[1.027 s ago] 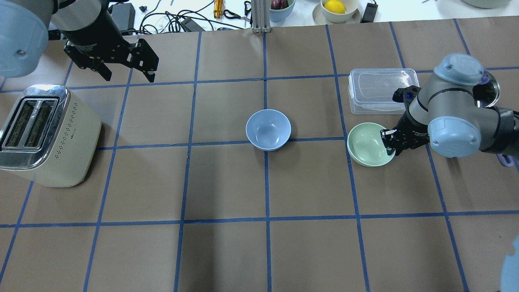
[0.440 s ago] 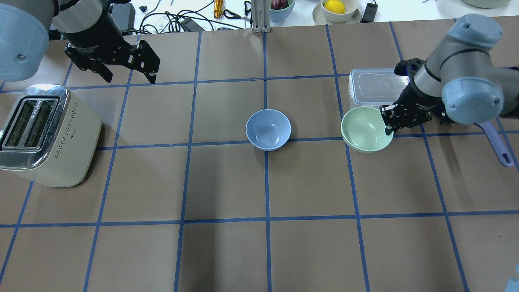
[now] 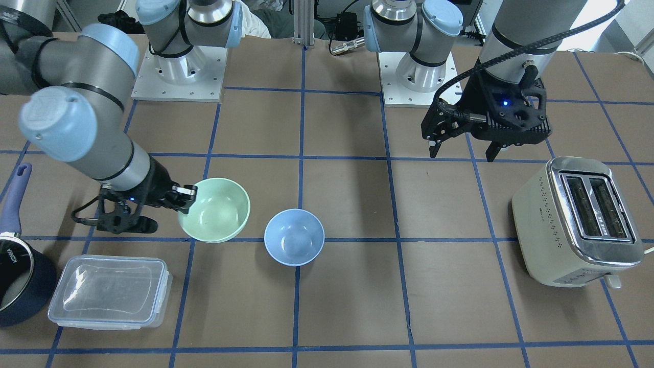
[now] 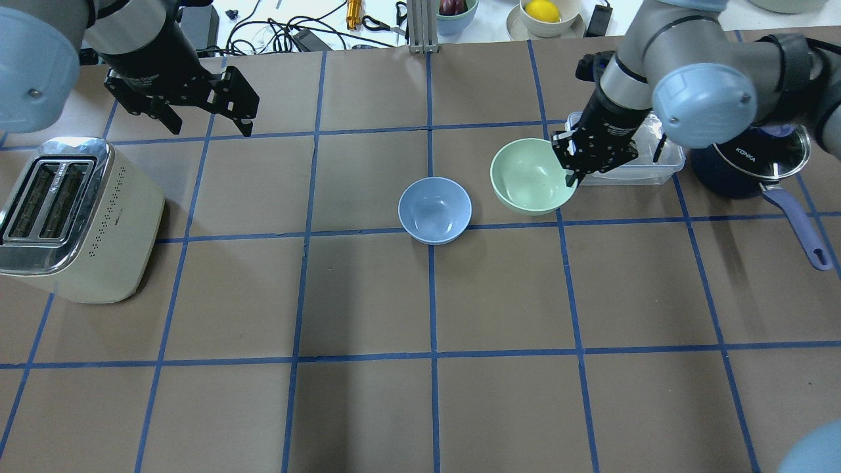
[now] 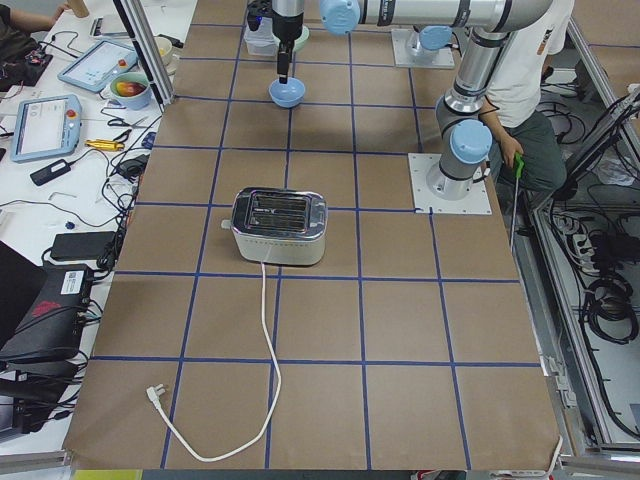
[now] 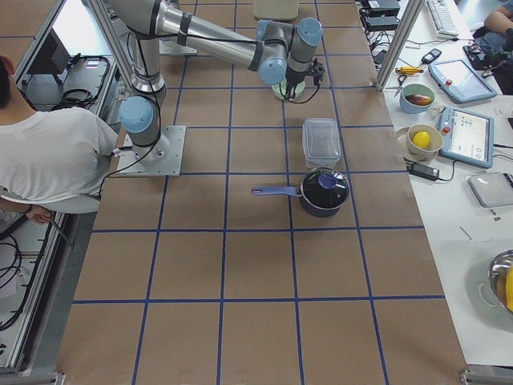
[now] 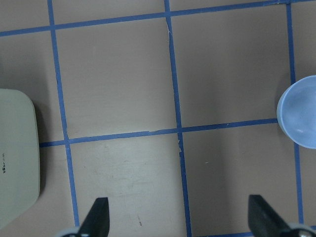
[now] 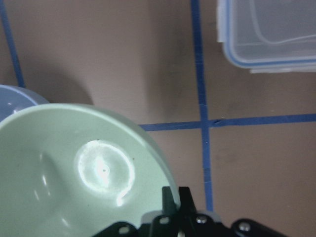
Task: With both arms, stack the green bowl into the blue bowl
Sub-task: 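Lift the pale green bowl and carry it over the light blue bowl, then lower the green bowl into the blue bowl and open the right gripper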
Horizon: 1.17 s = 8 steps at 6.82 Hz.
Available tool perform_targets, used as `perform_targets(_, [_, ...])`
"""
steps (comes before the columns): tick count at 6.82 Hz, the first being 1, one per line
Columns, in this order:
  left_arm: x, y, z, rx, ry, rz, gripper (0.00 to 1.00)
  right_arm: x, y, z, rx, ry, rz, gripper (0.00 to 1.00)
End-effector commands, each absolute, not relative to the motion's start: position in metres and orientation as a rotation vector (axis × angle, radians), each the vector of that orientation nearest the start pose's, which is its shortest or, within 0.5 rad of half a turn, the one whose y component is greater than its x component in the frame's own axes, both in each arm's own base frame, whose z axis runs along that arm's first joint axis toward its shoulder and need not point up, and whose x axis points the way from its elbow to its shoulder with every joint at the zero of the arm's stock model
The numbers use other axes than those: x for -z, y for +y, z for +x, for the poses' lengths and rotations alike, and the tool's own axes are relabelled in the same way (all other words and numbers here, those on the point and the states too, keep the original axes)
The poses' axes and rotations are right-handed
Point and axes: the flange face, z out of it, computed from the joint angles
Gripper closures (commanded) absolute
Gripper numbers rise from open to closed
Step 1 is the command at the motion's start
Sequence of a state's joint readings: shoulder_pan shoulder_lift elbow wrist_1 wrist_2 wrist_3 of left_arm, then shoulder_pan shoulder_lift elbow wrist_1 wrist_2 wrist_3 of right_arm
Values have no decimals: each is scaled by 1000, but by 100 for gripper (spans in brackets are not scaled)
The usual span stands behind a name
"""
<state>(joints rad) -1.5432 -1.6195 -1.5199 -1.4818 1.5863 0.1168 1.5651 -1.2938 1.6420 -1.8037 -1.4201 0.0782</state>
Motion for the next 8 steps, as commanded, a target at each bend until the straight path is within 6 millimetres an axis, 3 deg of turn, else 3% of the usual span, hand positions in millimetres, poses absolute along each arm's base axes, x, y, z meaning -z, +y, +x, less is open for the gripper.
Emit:
perform_targets(1, [-499, -525, -116, 144, 3117, 128, 0, -308, -567, 237, -202, 3001, 189, 100])
perform_targets(2, [-500, -524, -115, 147, 3116, 126, 0, -287, -560, 269, -232, 3018, 178, 100])
perform_targets(4, [-500, -525, -113, 146, 3114, 137, 0, -274, -566, 275, -218, 3014, 174, 100])
perform_targets(5, [-500, -525, -113, 146, 3114, 138, 0, -270, -567, 275, -216, 3020, 176, 44])
perform_targets(6, [-500, -525, -114, 146, 3114, 140, 0, -270, -573, 276, -168, 3013, 175, 22])
perform_targets(7, [-501, -526, -113, 148, 3112, 137, 0, -276, -577, 274, -145, 3010, 182, 22])
perform_targets(8, [-499, -527, -113, 142, 3105, 139, 0, -303, -593, 267, -75, 3010, 191, 20])
